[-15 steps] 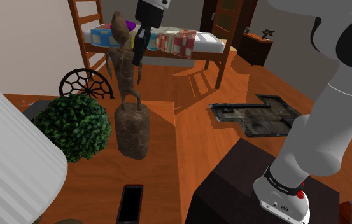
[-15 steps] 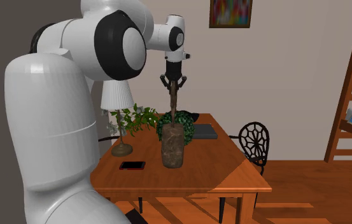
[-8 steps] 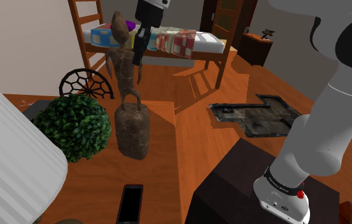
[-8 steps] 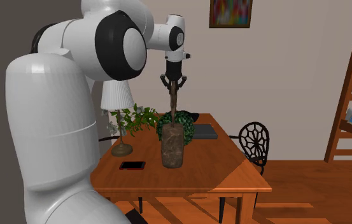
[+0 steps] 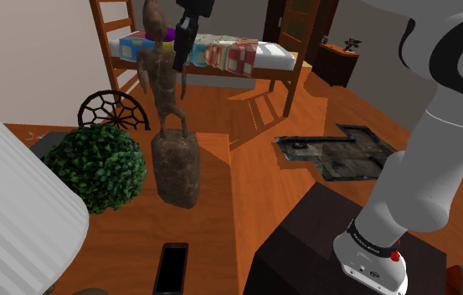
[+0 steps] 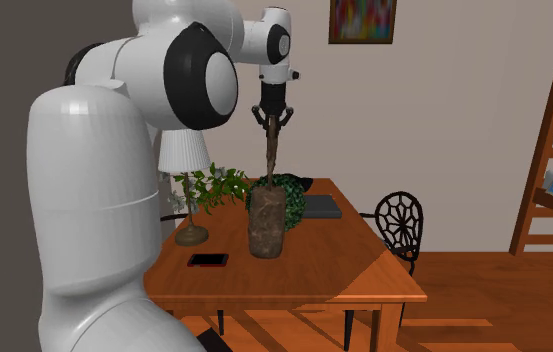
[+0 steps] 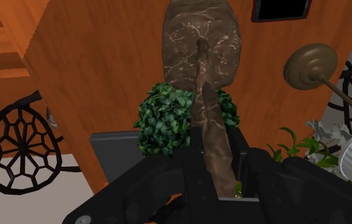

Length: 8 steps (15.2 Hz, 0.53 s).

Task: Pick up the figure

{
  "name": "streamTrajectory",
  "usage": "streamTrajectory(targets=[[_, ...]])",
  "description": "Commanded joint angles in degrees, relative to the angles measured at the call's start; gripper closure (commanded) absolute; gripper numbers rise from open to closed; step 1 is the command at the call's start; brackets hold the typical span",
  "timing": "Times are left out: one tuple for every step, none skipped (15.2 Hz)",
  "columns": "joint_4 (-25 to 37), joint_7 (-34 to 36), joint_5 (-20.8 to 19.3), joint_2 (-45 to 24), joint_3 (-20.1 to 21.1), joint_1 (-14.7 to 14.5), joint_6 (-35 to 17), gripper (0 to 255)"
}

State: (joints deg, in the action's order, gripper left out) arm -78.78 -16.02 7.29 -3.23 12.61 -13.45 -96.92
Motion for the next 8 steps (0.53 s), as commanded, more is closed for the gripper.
streamTrajectory(targets=[[2.81, 0.39, -0.22, -0.66, 0.08, -0.11, 1.81, 255], [4.25, 0.57, -0.36, -1.15, 0.11, -0.16, 2.77, 255], [5.75, 0.75, -0.5, -1.67, 0.15, -0.23, 3.74, 255], [7.31, 0.95, -0.66, -2.23, 0.19, -0.3, 4.74, 255], [8.92, 1.15, -0.82, -2.82, 0.24, -0.38, 5.76, 255], [10.61, 1.35, -1.0, -3.46, 0.29, -0.48, 6.8, 255], [10.87, 1.38, -1.03, -3.56, 0.3, -0.49, 6.96, 255], [10.86, 1.38, -1.03, -3.55, 0.3, -0.49, 6.96, 255]])
